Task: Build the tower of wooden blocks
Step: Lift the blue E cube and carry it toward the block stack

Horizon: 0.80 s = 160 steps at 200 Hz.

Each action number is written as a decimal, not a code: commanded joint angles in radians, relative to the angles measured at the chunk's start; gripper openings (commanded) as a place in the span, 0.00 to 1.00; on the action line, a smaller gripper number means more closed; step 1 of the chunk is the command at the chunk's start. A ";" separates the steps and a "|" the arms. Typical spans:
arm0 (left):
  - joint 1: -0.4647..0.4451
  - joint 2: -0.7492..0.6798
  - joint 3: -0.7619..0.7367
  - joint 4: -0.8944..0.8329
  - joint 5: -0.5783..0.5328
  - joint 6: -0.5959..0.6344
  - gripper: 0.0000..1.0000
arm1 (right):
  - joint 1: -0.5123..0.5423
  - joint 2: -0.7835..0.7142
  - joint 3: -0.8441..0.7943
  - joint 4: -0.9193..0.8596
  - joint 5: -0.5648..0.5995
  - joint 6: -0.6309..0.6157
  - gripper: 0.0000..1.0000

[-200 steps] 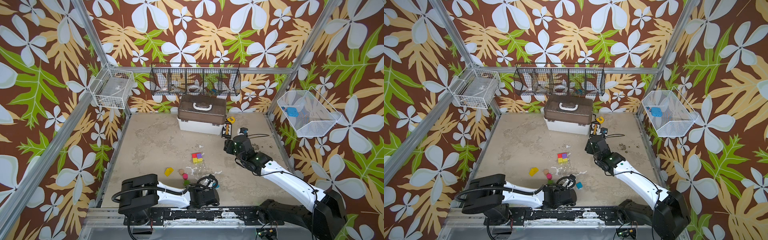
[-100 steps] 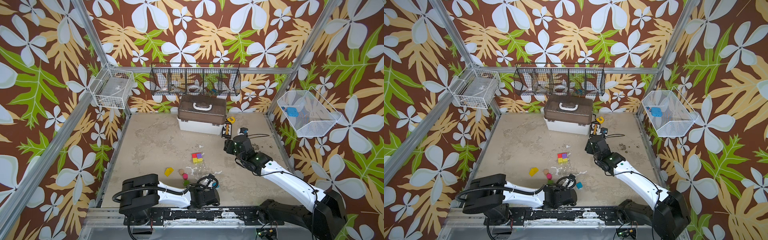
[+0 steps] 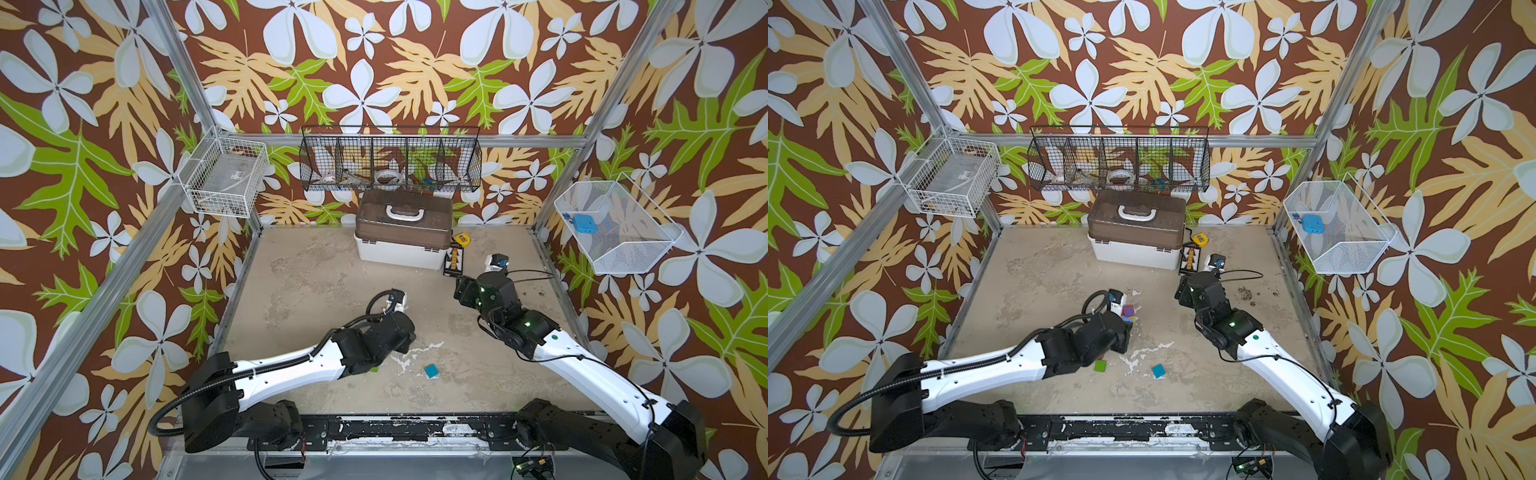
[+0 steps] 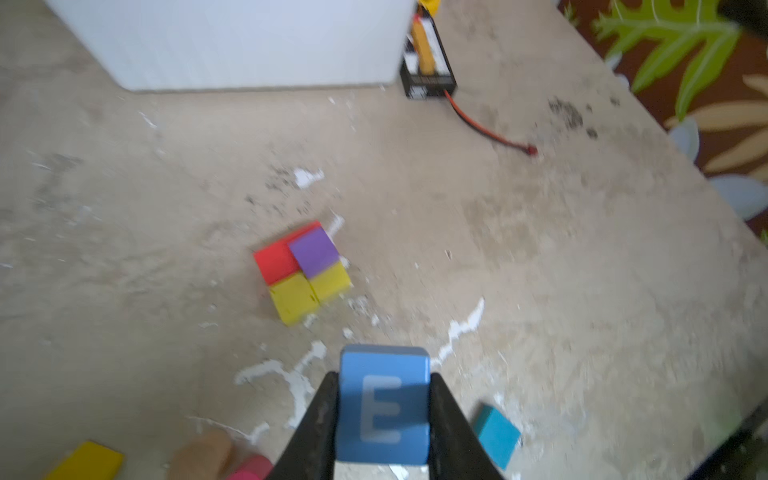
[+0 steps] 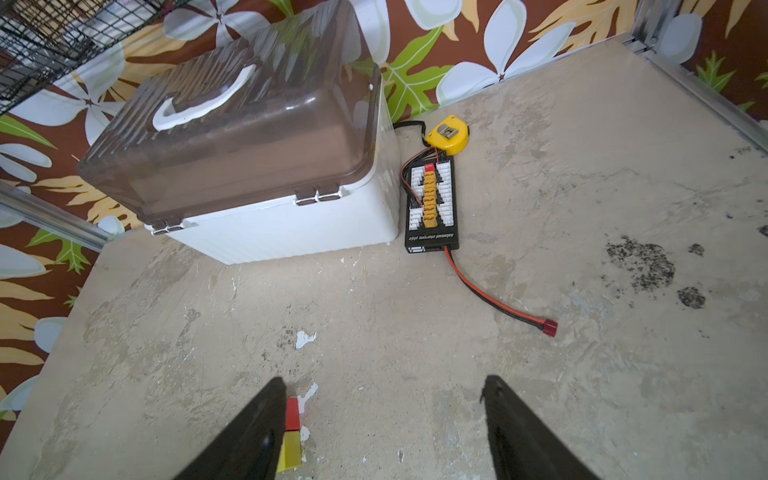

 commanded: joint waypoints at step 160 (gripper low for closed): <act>0.447 0.143 0.187 -0.148 0.638 1.200 0.00 | -0.011 -0.005 -0.052 0.052 -0.018 0.012 0.78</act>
